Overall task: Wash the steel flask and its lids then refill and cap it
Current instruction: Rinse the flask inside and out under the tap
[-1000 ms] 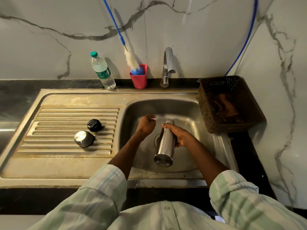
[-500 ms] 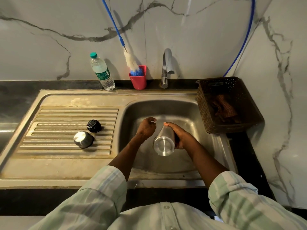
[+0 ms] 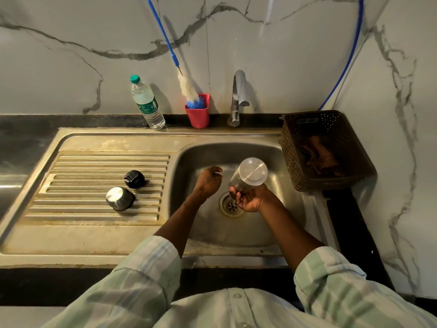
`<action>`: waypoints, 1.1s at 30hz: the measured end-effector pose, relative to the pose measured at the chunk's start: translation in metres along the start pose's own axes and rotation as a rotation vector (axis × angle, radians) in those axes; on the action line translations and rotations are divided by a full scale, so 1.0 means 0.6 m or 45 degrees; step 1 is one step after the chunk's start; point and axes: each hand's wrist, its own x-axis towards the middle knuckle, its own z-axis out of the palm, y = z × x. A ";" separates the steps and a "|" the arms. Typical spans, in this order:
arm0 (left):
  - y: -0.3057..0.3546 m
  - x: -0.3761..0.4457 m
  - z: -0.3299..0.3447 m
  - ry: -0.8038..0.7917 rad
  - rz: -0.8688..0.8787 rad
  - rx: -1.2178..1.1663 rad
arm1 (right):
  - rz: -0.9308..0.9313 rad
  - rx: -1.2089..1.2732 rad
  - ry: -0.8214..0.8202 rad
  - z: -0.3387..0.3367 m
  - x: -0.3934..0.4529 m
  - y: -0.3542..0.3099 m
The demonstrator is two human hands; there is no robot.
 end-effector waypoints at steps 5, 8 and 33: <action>-0.002 0.000 0.002 0.007 0.004 -0.008 | 0.026 0.019 -0.034 0.012 -0.004 -0.001; -0.002 0.000 0.002 -0.006 0.017 -0.013 | 0.041 0.006 -0.052 0.020 -0.012 -0.002; 0.017 -0.047 -0.023 0.084 0.189 -0.086 | -0.127 -0.041 0.220 0.047 -0.029 0.005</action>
